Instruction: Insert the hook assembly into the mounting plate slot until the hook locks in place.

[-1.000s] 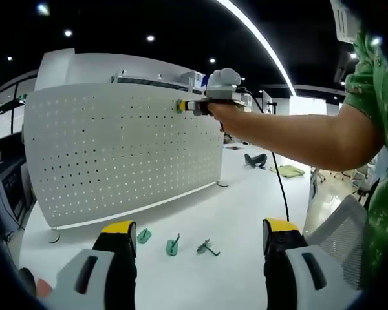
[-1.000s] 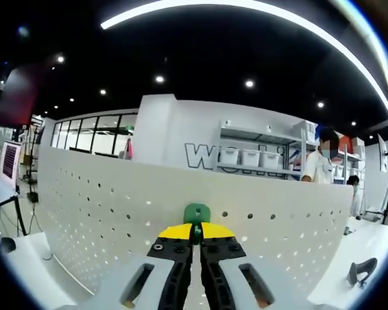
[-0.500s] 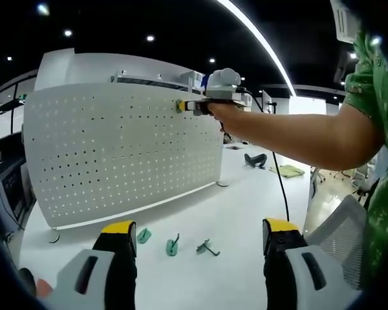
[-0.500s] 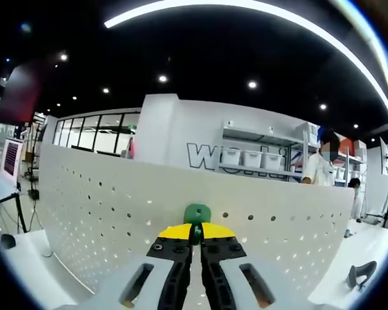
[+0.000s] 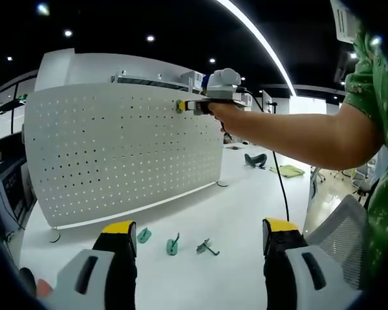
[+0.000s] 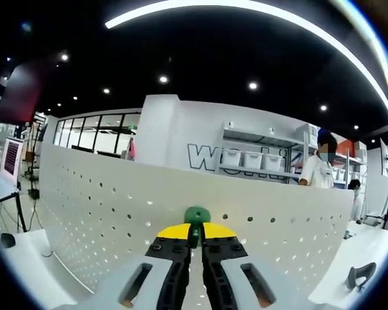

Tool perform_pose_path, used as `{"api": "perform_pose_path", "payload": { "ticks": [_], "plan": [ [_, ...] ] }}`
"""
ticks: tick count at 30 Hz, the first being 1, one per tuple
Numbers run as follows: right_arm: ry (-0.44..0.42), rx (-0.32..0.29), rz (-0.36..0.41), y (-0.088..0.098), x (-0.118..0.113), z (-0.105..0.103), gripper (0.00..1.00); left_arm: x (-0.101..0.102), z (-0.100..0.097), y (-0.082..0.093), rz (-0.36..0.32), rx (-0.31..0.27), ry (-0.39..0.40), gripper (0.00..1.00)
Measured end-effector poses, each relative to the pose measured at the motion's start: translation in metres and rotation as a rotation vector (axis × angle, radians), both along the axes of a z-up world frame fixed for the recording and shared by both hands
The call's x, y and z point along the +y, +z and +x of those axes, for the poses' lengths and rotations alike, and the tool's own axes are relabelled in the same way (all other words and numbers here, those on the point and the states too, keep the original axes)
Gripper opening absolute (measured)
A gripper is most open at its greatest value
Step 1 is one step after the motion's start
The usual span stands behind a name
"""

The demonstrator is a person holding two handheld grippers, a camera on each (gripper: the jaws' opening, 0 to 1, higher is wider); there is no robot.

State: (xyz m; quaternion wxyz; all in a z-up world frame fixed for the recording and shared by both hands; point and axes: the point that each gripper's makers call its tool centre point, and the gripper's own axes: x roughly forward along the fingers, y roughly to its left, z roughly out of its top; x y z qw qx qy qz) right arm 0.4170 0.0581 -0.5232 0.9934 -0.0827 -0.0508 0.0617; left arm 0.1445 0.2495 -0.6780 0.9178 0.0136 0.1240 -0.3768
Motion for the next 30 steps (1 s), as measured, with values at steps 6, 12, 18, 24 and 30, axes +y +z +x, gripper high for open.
{"api": "perform_pose_path", "payload": {
  "ticks": [6, 12, 18, 24, 30],
  "plan": [
    [0.001, -0.001, 0.0, -0.0012, 0.0009, 0.0002, 0.05, 0.0, 0.0004, 0.0, 0.0, 0.0, 0.0, 0.82],
    [0.0, 0.002, 0.004, -0.0028, 0.0002, -0.0007, 0.06, 0.0004, 0.0002, -0.0012, 0.001, 0.001, 0.001, 0.82],
    [-0.001, -0.001, 0.009, -0.0016, -0.0006, -0.0019, 0.08, 0.0, 0.0005, -0.0002, -0.002, 0.0, 0.0, 0.82],
    [0.001, 0.001, 0.005, -0.0028, -0.0003, -0.004, 0.1, -0.0003, -0.0001, -0.0002, -0.001, -0.001, 0.001, 0.82],
    [0.008, 0.003, 0.004, -0.0035, 0.0017, -0.0069, 0.13, -0.0004, -0.0005, 0.0001, -0.003, -0.001, 0.0, 0.82]
  ]
}}
